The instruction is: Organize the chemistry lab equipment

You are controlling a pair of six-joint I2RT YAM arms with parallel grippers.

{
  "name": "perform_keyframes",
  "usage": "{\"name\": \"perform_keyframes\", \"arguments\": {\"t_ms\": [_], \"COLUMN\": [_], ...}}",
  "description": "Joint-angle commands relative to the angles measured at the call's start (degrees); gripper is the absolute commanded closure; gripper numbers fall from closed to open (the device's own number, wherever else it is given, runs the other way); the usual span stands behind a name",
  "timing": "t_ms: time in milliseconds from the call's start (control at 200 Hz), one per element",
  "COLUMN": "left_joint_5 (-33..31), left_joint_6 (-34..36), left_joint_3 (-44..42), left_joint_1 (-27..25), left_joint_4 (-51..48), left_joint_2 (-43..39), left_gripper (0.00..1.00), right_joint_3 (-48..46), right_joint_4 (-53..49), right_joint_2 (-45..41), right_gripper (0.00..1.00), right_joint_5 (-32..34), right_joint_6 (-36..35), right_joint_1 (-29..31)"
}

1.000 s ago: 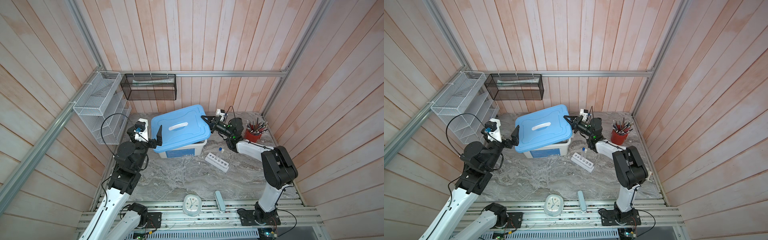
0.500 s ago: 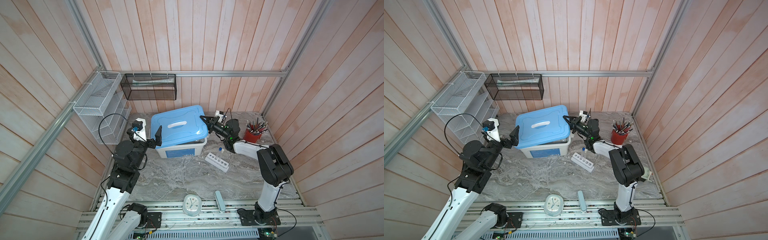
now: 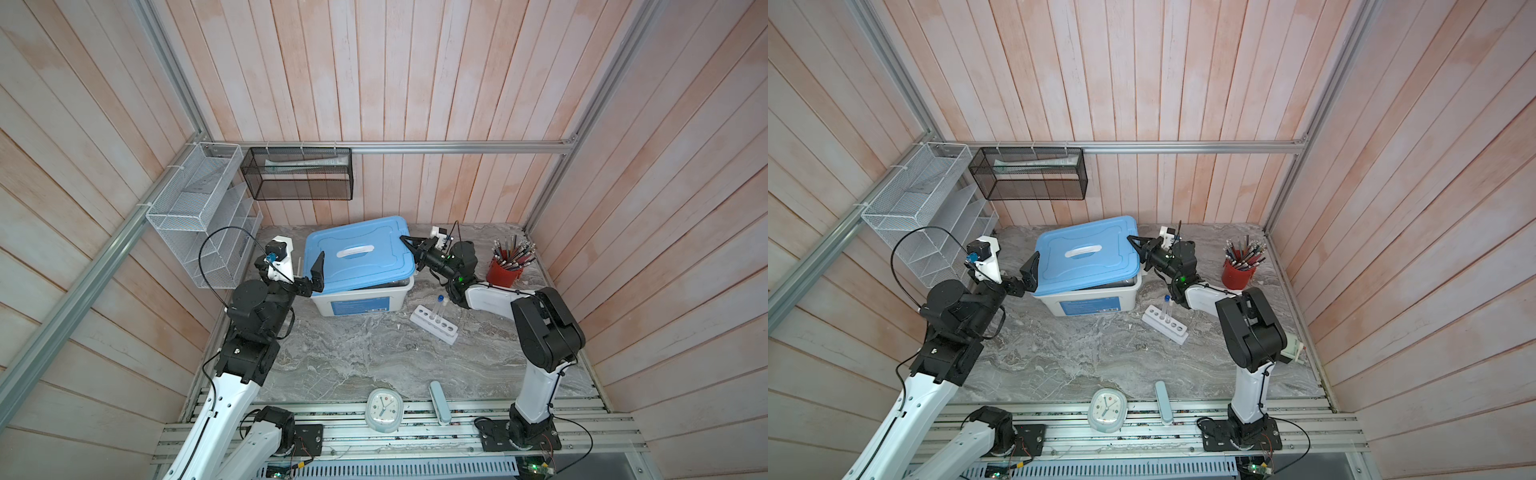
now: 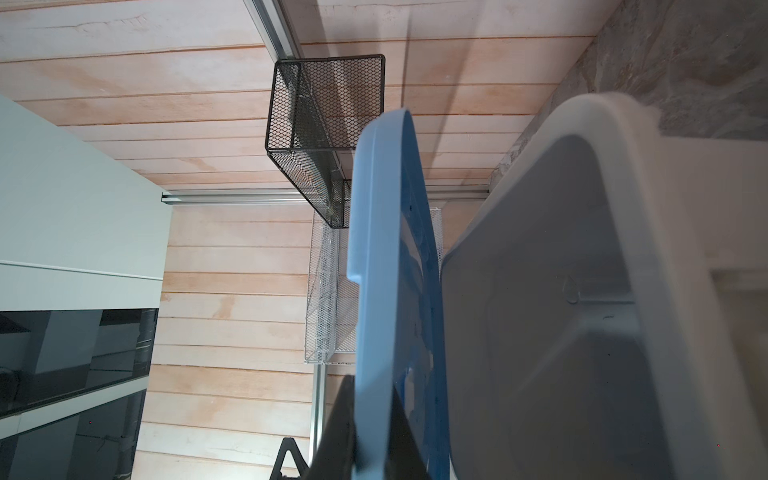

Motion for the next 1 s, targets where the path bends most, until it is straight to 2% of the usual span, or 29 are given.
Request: {"name": "perform_keyframes", "arguments": {"t_ms": [0, 915, 990], "left_joint_5": [1.2, 1.7, 1.8], "left_joint_6": [-0.3, -0.3, -0.4], "left_joint_3": [-0.7, -0.8, -0.8], "left_joint_1": [0.4, 0.6, 0.6], "left_joint_4": [0.0, -0.1, -0.1], "left_joint_2": [-0.1, 0.4, 0.5], "left_gripper": [0.0, 0.0, 0.0], "right_joint_3": [0.2, -3.1, -3.5], "right_joint_4": [1.4, 2.9, 2.6], "right_joint_2": [0.6, 0.1, -0.2], "right_gripper": [1.0, 1.0, 0.97], "right_joint_5": [1.0, 2.0, 1.9], "right_joint_6": [-0.4, -0.5, -1.0], "right_joint_1": [0.8, -0.2, -0.4]}}
